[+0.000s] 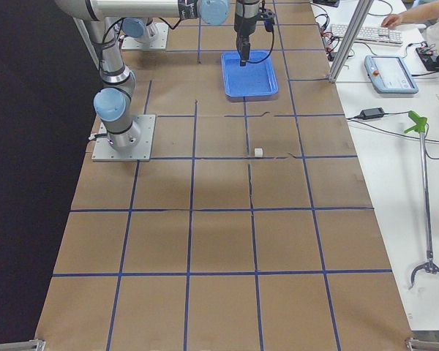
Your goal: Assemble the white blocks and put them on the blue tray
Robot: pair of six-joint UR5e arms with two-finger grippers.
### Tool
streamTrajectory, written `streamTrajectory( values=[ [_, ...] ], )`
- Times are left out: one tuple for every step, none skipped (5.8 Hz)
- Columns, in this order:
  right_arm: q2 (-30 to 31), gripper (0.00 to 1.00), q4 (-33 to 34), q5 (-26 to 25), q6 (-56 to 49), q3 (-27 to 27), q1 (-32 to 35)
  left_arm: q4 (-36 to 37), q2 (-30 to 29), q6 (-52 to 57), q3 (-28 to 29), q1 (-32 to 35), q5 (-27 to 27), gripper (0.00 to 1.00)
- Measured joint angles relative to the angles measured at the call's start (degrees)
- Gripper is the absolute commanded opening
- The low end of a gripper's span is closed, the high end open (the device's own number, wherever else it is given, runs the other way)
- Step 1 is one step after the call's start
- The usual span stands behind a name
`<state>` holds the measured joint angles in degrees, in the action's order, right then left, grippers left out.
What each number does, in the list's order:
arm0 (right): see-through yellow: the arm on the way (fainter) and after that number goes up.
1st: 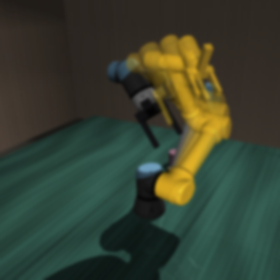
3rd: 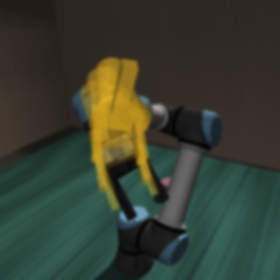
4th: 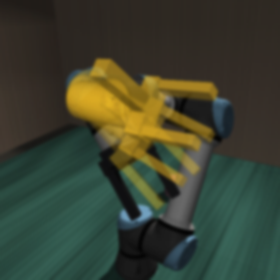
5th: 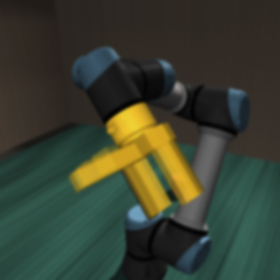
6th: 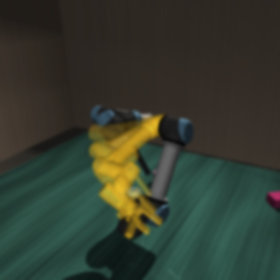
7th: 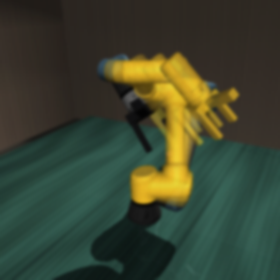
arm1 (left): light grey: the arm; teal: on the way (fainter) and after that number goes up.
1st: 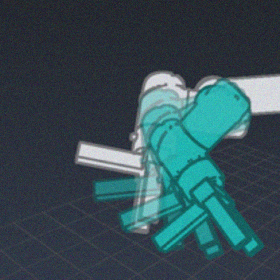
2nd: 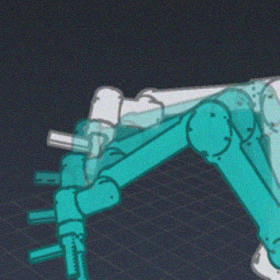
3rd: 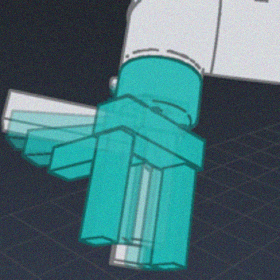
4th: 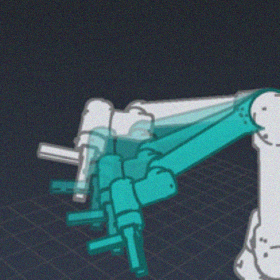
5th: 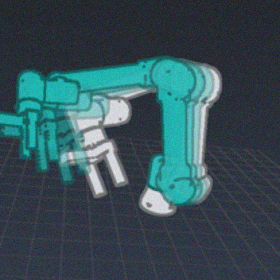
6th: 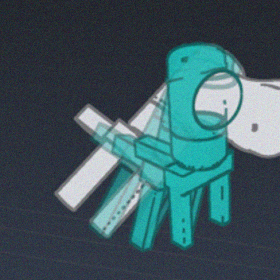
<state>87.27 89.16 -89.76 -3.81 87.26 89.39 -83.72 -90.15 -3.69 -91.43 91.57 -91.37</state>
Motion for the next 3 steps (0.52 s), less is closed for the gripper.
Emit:
streamTrajectory(
  values=[
    [0.0, 1.0, -0.1, -0.1, 0.0, 0.0, 0.0, 0.4, -0.2, 1.0, 0.0, -2.0, 0.2, 0.99],
    [0.2, 1.0, -0.1, -0.3, -0.4, 0.0, 0.0, 1.6, -2.1, 2.4, 1.0, -6.2, 0.5, 0.99],
    [0.3, 1.0, -0.1, -0.3, -1.6, 0.3, 0.0, 6.1, -7.9, 3.7, 3.4, -11.8, 0.7, 0.99]
  ],
)
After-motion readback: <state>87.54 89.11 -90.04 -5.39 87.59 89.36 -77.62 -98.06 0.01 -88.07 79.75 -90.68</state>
